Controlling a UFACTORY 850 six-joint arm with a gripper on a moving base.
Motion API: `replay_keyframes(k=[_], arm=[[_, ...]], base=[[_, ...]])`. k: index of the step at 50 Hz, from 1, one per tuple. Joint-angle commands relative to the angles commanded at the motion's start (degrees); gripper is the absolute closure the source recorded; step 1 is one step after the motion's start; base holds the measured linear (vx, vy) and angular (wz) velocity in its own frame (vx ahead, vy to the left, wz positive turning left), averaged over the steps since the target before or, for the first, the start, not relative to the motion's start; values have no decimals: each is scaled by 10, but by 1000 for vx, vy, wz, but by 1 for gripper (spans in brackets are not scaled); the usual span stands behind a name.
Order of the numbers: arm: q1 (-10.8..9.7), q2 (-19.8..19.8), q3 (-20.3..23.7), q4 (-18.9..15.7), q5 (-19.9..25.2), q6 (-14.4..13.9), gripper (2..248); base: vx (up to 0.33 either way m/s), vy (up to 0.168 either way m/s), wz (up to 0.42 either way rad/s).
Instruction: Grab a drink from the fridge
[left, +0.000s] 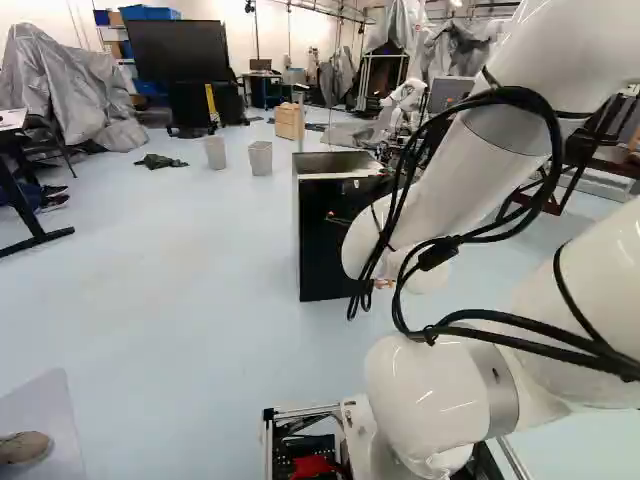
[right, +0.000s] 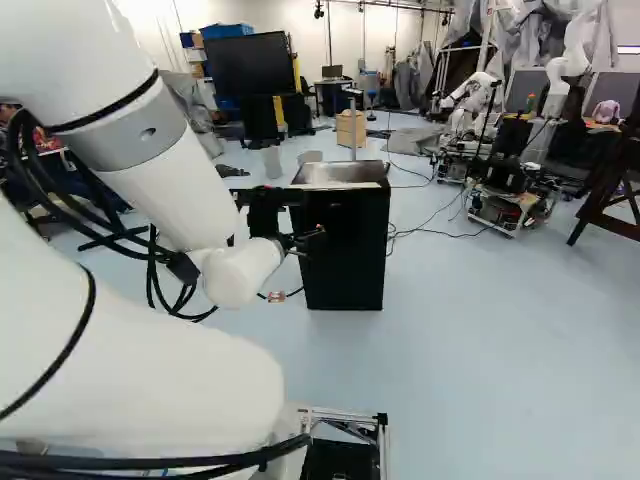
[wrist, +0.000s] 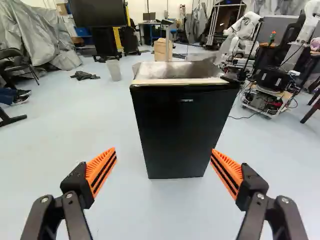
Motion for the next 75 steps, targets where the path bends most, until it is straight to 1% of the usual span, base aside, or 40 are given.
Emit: replay_keyframes(k=[27,75], arm=[[0,0,0,0,0,0,3],[0,0,0,0,0,0,3]], base=[[36,16,-11],[47,36,-12]])
